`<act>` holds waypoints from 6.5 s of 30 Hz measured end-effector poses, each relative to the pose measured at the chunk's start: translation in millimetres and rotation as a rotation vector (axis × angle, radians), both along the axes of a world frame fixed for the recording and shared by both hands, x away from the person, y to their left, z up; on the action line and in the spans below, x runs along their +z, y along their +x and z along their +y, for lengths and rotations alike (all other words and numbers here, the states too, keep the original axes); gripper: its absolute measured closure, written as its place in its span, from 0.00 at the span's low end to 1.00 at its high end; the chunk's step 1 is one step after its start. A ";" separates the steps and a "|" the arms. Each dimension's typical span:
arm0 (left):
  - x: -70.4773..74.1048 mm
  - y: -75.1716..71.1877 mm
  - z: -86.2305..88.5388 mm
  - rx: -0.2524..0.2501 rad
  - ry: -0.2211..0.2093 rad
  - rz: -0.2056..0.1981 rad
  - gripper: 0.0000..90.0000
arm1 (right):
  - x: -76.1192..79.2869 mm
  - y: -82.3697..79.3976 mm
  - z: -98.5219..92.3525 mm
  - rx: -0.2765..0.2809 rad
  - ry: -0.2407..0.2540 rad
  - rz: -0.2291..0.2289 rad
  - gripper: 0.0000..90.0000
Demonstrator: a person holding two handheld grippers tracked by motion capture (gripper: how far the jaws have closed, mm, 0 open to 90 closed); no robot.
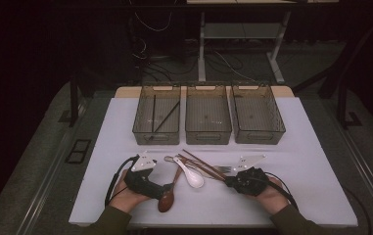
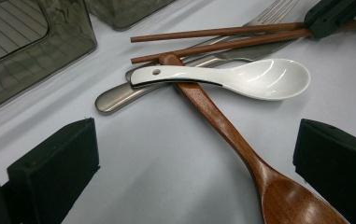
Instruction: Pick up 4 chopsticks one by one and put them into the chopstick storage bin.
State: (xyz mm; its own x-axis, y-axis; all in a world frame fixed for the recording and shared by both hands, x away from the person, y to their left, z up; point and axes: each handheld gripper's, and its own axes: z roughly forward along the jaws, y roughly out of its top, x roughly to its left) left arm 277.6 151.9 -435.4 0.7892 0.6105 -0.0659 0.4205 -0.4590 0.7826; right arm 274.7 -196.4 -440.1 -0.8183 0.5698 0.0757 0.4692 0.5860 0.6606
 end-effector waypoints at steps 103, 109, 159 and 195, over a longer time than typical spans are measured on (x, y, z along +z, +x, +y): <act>-2.8 -3.1 -0.9 -0.014 -0.030 -0.009 0.00 | 82.0 113.5 55.2 -0.010 0.215 -0.100 0.93; -2.1 -3.5 0.8 -0.010 -0.041 -0.018 0.00 | 80.2 124.5 68.5 -0.027 0.201 -0.085 0.93; 1.1 -4.5 -2.5 -0.028 -0.043 -0.032 0.00 | 68.5 196.2 169.9 -0.144 0.037 -0.010 0.92; 0.0 -5.9 -2.7 -0.020 -0.048 -0.027 0.00 | 84.4 155.5 116.5 -0.040 0.145 -0.021 0.48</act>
State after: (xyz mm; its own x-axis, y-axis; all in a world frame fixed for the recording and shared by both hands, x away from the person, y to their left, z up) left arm 271.7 149.2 -435.3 0.8032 0.5912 -0.0732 0.3898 -0.4287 0.8150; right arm 430.1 -79.9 -355.7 -0.7974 0.5864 0.1429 0.4755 0.4646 0.7471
